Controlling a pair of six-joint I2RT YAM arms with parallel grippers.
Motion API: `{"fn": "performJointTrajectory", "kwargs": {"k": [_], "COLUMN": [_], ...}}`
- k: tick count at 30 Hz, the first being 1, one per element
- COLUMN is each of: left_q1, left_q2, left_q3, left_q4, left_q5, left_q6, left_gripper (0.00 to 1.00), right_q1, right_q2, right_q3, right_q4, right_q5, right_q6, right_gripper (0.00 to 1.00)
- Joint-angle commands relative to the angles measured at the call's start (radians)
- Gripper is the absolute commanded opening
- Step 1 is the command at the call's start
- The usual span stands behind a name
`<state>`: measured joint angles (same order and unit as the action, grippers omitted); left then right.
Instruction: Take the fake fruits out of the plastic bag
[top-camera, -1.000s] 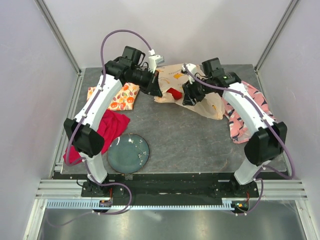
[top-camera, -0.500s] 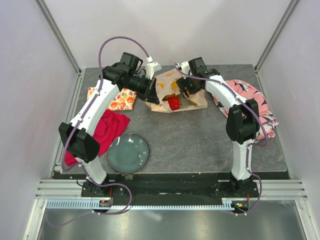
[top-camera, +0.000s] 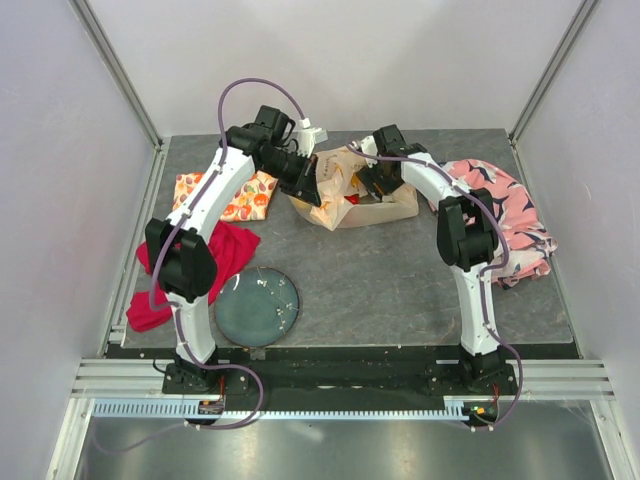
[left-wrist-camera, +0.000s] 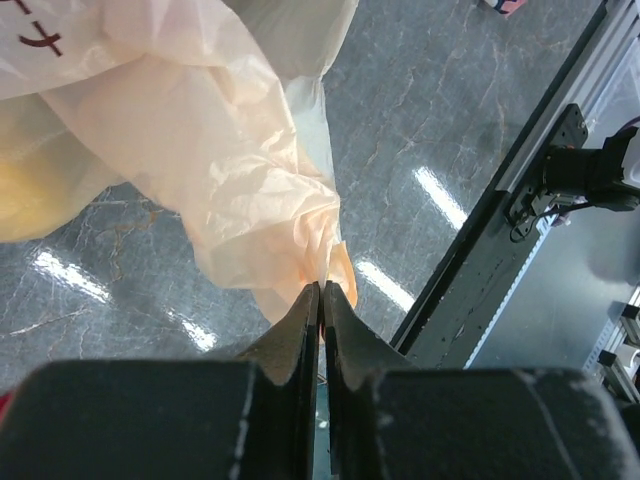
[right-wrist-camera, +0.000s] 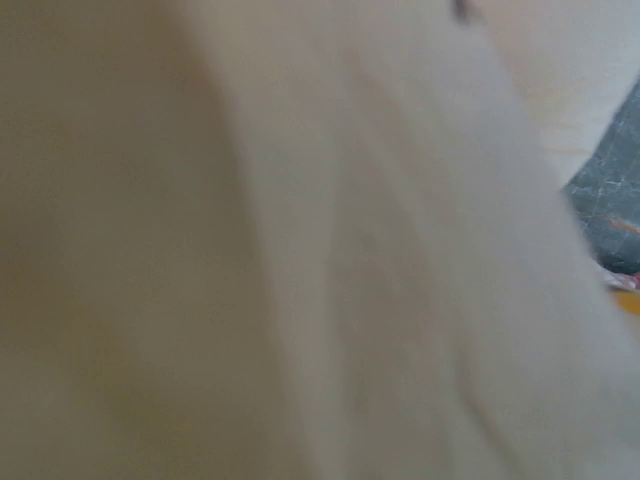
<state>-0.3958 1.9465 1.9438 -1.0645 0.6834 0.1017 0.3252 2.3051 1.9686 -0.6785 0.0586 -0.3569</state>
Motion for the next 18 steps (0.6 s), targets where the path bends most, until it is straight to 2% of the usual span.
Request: {"fn": "performJointTrajectory", "kwargs": {"k": [1, 4, 6, 10, 11, 14, 18], "left_q1": [0.011, 0.012, 0.015, 0.018, 0.018, 0.020, 0.023], "left_q2": [0.006, 0.012, 0.019, 0.061, 0.071, 0.115, 0.167], "left_q3": [0.057, 0.053, 0.052, 0.084, 0.096, 0.162, 0.283], "left_q4": [0.000, 0.003, 0.006, 0.023, 0.024, 0.029, 0.041], "left_q5": [0.027, 0.018, 0.013, 0.007, -0.004, -0.024, -0.062], "left_q6": [0.021, 0.021, 0.021, 0.009, 0.007, 0.003, -0.002], "left_gripper": [0.10, 0.10, 0.10, 0.10, 0.10, 0.10, 0.09], "right_q1": [-0.011, -0.014, -0.015, -0.017, -0.015, -0.017, -0.015], "right_q2": [-0.010, -0.114, -0.223, -0.416, -0.485, -0.588, -0.636], "right_q3": [-0.003, -0.039, -0.054, -0.138, -0.157, -0.233, -0.296], "right_q4": [-0.020, 0.002, 0.002, -0.045, -0.058, -0.102, -0.186], "right_q5": [0.014, -0.052, -0.156, -0.400, -0.511, -0.640, -0.807], "right_q6": [-0.044, -0.021, -0.004, 0.027, 0.029, 0.045, 0.055], "right_gripper": [0.66, 0.51, 0.49, 0.49, 0.49, 0.50, 0.51]}}
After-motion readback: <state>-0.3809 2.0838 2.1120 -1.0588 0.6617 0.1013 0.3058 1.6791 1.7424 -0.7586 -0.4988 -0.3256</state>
